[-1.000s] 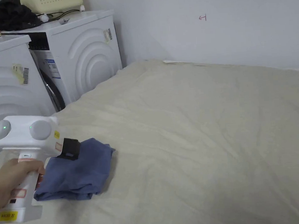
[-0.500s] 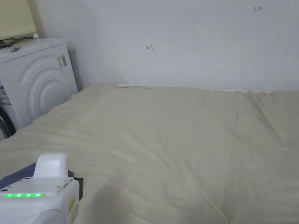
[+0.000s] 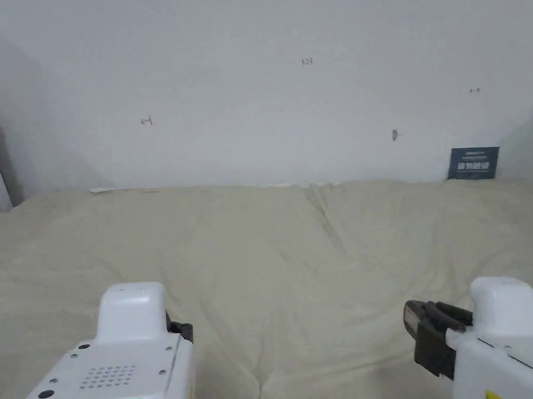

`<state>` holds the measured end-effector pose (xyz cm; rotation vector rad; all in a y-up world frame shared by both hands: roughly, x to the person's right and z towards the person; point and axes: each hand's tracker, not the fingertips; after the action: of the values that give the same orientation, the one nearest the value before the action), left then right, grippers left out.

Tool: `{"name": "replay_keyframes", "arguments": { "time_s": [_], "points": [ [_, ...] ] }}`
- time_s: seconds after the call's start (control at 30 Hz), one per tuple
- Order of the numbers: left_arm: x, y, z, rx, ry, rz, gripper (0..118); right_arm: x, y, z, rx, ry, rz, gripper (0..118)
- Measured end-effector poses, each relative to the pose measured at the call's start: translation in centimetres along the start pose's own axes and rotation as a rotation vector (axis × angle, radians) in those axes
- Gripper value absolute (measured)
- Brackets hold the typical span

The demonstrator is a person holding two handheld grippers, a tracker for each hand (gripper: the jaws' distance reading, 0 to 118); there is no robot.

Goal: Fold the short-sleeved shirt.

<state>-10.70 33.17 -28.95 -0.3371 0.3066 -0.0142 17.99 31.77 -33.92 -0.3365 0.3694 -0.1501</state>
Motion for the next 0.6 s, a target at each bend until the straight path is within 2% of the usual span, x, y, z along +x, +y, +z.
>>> {"name": "replay_keyframes", "arguments": {
  "time_s": [0.07,0.17,0.4,0.5,0.6],
  "points": [
    [1.4,0.1,1.2,0.084,0.033,-0.004,1,-0.4,0.3,0.6,0.034,-0.028,0.014,0],
    [2.5,0.8,2.3,0.08,-0.009,0.035,1,-0.8,0.6,1.3,0.063,-0.068,0.061,0],
    [2.6,1.6,3.0,0.127,-0.026,0.023,1,-0.6,0.9,2.6,0.112,-0.062,0.034,0],
    [2.6,2.1,3.3,0.136,-0.024,0.027,1,-0.8,1.1,2.7,0.123,-0.071,0.046,6],
    [2.9,2.2,3.4,0.158,0.003,-0.027,1,-0.9,1.4,2.9,0.136,-0.069,0.045,13]
  ]
}}
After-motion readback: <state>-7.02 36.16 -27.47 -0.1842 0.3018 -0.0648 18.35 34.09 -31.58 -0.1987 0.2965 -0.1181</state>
